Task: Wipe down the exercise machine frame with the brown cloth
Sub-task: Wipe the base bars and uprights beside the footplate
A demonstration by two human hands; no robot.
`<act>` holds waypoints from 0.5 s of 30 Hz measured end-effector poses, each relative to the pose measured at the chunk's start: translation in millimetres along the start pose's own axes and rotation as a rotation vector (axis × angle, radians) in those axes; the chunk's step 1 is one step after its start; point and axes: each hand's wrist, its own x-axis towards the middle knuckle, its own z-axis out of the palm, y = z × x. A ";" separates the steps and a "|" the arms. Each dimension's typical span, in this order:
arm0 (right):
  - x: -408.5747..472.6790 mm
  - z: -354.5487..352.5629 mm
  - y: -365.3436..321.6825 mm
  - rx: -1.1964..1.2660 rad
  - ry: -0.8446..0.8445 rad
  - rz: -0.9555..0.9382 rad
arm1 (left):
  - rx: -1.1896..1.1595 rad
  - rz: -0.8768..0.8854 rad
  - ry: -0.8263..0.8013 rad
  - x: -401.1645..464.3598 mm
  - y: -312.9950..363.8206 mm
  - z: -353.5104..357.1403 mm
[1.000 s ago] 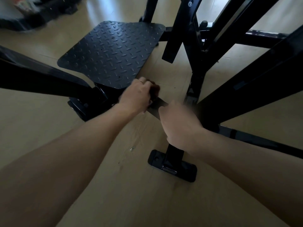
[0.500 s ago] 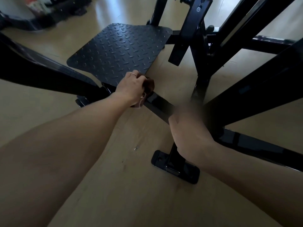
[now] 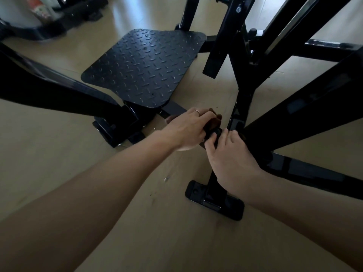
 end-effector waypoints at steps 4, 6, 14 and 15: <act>-0.4 -0.2 -1.1 -0.004 0.005 0.000 | 0.064 0.051 -0.027 -7.3 -10.6 4.8; 0.7 0.9 -2.5 -0.017 0.000 0.006 | 0.116 0.049 -0.003 -6.2 -15.2 8.3; 2.4 4.6 -1.9 -0.011 0.007 -0.002 | 0.274 -0.287 0.105 17.5 -72.7 -18.1; 2.5 5.1 -2.3 -0.014 0.012 -0.002 | 0.266 -0.312 0.109 17.6 -78.6 -18.8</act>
